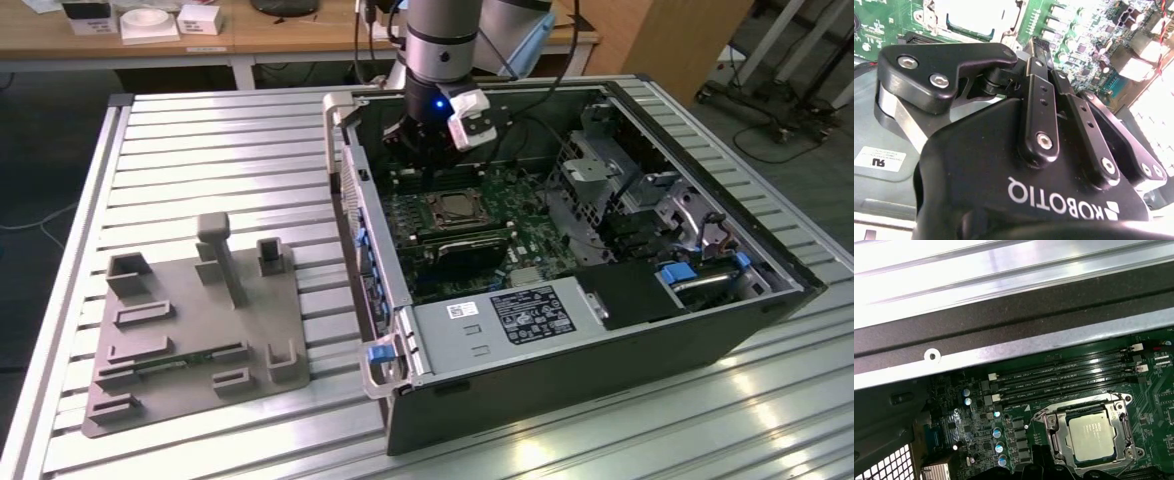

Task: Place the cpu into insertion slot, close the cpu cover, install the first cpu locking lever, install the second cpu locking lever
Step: 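Install the first cpu locking lever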

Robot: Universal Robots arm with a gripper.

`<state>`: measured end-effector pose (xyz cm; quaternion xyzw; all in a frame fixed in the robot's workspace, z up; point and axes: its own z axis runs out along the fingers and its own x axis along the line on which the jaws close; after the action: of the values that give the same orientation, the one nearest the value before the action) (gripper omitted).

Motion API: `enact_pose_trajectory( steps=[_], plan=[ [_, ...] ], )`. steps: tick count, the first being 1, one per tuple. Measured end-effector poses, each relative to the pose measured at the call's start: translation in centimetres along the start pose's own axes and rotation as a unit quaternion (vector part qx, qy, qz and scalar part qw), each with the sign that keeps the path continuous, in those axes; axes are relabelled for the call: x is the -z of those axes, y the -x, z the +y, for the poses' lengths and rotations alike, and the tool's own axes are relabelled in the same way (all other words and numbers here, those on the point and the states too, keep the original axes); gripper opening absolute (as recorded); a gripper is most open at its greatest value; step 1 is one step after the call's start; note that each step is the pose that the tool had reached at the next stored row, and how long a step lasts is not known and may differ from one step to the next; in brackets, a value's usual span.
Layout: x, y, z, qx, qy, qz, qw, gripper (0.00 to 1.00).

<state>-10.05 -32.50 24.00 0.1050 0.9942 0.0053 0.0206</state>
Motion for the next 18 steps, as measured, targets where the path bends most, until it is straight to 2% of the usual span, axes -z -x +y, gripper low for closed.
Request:
enact_pose_trajectory(
  steps=[11, 16, 18],
  plan=[
    [0.00, -0.01, 0.00, 0.000, 0.0000, 0.0000, 1.0000, 0.10],
    [0.00, -0.18, -0.04, 0.026, 0.0010, 0.0004, 0.9997, 0.10],
    [0.04, -0.36, -0.08, 0.027, 0.0022, 0.0007, 0.9996, 0.10]
  ],
)
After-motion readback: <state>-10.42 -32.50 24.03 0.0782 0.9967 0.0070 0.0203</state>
